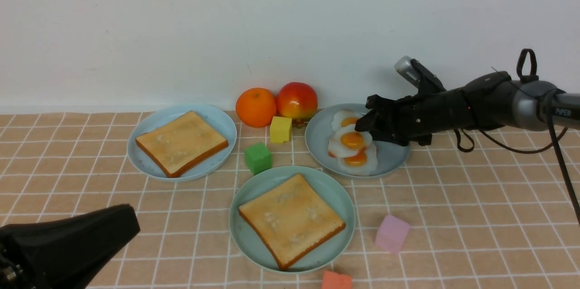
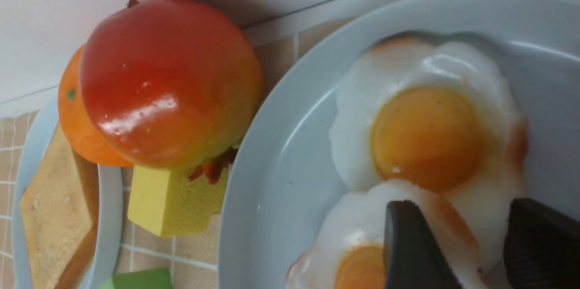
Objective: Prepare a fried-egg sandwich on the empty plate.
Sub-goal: Use the right arm to grab a fried egg
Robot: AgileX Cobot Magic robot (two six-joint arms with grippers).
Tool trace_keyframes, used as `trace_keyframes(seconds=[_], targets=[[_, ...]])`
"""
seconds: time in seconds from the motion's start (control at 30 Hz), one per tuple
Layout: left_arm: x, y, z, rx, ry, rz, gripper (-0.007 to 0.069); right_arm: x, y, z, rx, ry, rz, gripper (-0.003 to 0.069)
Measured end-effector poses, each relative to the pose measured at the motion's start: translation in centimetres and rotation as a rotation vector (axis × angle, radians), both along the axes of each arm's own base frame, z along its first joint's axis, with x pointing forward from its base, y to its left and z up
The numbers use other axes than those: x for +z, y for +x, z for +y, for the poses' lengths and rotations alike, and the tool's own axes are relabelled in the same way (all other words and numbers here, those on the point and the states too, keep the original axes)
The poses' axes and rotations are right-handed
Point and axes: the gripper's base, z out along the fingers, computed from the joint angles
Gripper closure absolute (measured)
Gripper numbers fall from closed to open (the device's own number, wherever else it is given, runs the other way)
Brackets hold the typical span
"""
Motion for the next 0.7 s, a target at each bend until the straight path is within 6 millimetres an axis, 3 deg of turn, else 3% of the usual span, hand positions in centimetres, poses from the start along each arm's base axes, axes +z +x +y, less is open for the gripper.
trace_keyframes(seconds=[0.3,0.7], targets=[[0.0,0.0,0.0,0.0,-0.002,0.002,0.0634,0.0,-0.2,0.3,0.034,0.022,0.011,0.0526],[0.0,0.0,0.0,0.0,-0.001,0.001,0.0623,1.8,-0.4,0.4,0.062,0.018,-0.036,0.0588]])
